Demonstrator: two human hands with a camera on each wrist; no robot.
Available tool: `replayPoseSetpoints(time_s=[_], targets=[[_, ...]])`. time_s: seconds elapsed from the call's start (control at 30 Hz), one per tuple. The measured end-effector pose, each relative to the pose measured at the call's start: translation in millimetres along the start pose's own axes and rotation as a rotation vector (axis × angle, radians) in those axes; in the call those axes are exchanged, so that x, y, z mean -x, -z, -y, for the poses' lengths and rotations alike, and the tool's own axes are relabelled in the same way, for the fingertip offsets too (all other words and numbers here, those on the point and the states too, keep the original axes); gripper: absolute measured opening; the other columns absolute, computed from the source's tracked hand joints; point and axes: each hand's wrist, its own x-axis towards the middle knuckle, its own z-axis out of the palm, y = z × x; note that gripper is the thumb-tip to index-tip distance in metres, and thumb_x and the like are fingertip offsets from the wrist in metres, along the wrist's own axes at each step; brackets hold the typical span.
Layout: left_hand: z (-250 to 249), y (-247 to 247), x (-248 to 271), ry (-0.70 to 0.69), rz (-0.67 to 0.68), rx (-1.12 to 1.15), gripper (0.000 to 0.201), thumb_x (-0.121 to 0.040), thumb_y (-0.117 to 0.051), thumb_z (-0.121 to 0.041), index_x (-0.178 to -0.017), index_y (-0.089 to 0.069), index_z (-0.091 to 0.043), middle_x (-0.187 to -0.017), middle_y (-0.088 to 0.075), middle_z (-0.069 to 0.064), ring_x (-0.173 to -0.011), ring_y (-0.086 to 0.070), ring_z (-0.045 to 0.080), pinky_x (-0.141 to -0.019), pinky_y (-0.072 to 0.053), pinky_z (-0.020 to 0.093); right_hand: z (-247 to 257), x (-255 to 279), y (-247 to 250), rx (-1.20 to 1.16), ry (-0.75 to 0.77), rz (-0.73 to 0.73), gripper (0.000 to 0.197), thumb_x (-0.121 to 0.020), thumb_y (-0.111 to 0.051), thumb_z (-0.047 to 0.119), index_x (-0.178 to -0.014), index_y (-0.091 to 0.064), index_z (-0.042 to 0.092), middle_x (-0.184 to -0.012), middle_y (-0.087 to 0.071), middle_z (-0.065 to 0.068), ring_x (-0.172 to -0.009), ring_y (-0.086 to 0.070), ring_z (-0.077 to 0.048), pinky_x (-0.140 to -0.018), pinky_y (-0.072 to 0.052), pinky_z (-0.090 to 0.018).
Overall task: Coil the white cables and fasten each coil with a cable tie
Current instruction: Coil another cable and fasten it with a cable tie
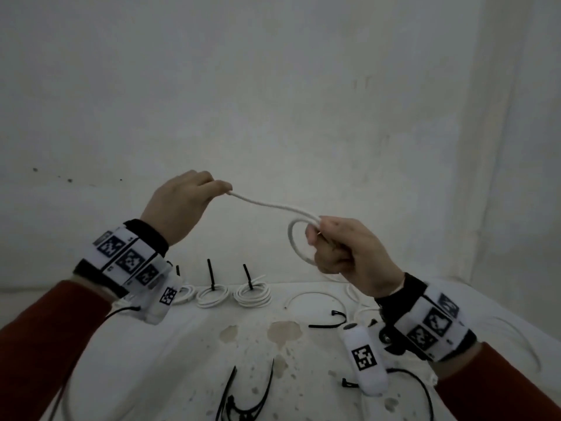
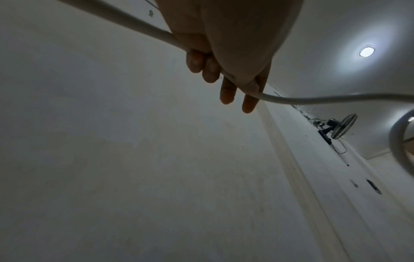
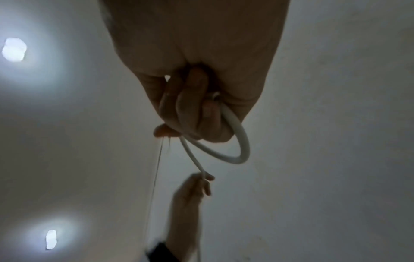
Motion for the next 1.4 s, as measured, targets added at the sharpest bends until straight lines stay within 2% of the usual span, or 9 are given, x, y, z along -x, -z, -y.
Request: replayPoseSetpoints(time_s=[0.13, 0.27, 0.47, 0.6, 0.73, 0.87, 1.07, 1.27, 1.4], targets=[[-15.0, -13.2, 2.4, 0.036, 0.005, 0.081, 0.044, -0.091, -0.029, -0.025, -0.13, -0.048, -0.035, -0.085, -0.057, 0.0, -0.067, -0.055, 0.023, -0.049, -0.05, 0.037, 14.1, -3.4, -9.3, -0.39, 0.157, -0.015, 0.036, -0.097, -0.032, 0.029, -0.085, -0.062, 0.012, -0.052, -0.018, 0.007, -0.042, -0.016, -0.009, -0.048, -0.023, -0.022], [-25.8, -26.7, 2.9, 0.041, 0.007, 0.127, 0.081, -0.085, -0.049, 0.007, -0.144, -0.022, -0.042, -0.081, -0.048, -0.004, -0.059, -0.048, 0.02, -0.048, -0.05, 0.036, 30.2, -10.6, -12.6, -0.667, 0.327, -0.124, 0.03, -0.096, -0.037, 0.031, -0.086, -0.06, 0.013, -0.049, -0.031, 0.007, -0.045, -0.025, -0.009, -0.052, -0.034, -0.02], [-41.7, -29.8, 9.9, 0.114, -0.145, 0.11, 0.037, -0.088, -0.044, -0.014, -0.123, -0.047, -0.026, -0.075, -0.059, -0.006, -0.055, -0.056, 0.018, -0.041, -0.047, 0.028, 53.1, -15.7, 8.1, -0.875, 0.512, -0.191, 0.032, -0.094, -0.038, 0.021, -0.085, -0.065, 0.007, -0.051, -0.038, 0.002, -0.047, -0.034, -0.013, -0.053, -0.035, -0.024], [-57.1, -28.0, 11.3, -0.018, -0.08, -0.045, 0.044, -0.067, -0.074, 0.008, -0.106, -0.066, -0.012, -0.074, -0.066, 0.001, -0.056, -0.061, 0.022, -0.04, -0.037, 0.023, 56.2, -25.0, 11.4, -0.943, 0.576, -0.206, 0.03, -0.094, -0.039, 0.018, -0.084, -0.064, 0.006, -0.055, -0.044, 0.001, -0.05, -0.04, -0.014, -0.057, -0.039, -0.025], [-78.9, -16.3, 11.5, -0.259, -0.009, -0.106, 0.032, -0.078, -0.048, -0.004, -0.106, -0.057, -0.018, -0.076, -0.065, -0.003, -0.059, -0.058, 0.02, -0.046, -0.024, 0.02, 46.8, -39.6, 10.3, -0.682, 0.527, -0.325, 0.019, -0.099, -0.037, 0.018, -0.091, -0.053, 0.01, -0.059, -0.051, 0.002, -0.054, -0.047, -0.012, -0.062, -0.041, -0.023], [-85.0, 1.3, 12.0, -0.315, 0.012, -0.117, 0.027, -0.084, -0.041, -0.01, -0.105, -0.054, -0.021, -0.077, -0.063, -0.006, -0.066, -0.051, 0.017, -0.047, -0.02, 0.021, 21.1, -47.8, 10.2, 0.025, 0.446, -0.481, 0.019, -0.102, -0.041, 0.012, -0.091, -0.055, 0.006, -0.066, -0.061, -0.001, -0.056, -0.053, -0.016, -0.059, -0.042, -0.024], [-75.8, 18.0, 9.3, -0.315, 0.034, -0.123, 0.026, -0.085, -0.039, -0.013, -0.101, -0.056, -0.022, -0.08, -0.063, -0.005, -0.069, -0.048, 0.016, -0.044, -0.022, 0.022, -8.0, -38.1, 5.1, 0.884, 0.19, -0.159, 0.014, -0.098, -0.051, 0.012, -0.085, -0.057, 0.012, -0.07, -0.069, 0.002, -0.052, -0.059, -0.015, -0.054, -0.047, -0.023], [-55.5, 19.1, 6.1, -0.215, 0.083, -0.029, 0.019, -0.091, -0.042, -0.032, -0.099, -0.058, -0.026, -0.082, -0.061, -0.004, -0.064, -0.057, 0.02, -0.042, -0.033, 0.025, -14.0, -21.4, -1.0, 0.774, 0.019, 0.024, 0.049, -0.102, -0.034, 0.037, -0.078, -0.066, 0.01, -0.052, -0.045, 0.012, -0.052, -0.042, -0.008, -0.059, -0.035, -0.022], [-59.2, 16.1, -1.8, -0.158, 0.057, 0.135, 0.037, -0.097, -0.028, -0.047, -0.102, -0.059, -0.028, -0.082, -0.059, -0.005, -0.063, -0.055, 0.019, -0.042, -0.042, 0.031, -9.7, -12.0, -8.5, 0.574, -0.026, 0.053, 0.055, -0.097, -0.032, 0.044, -0.06, -0.057, 0.012, -0.047, -0.034, 0.01, -0.044, -0.029, -0.009, -0.048, -0.026, -0.016]])
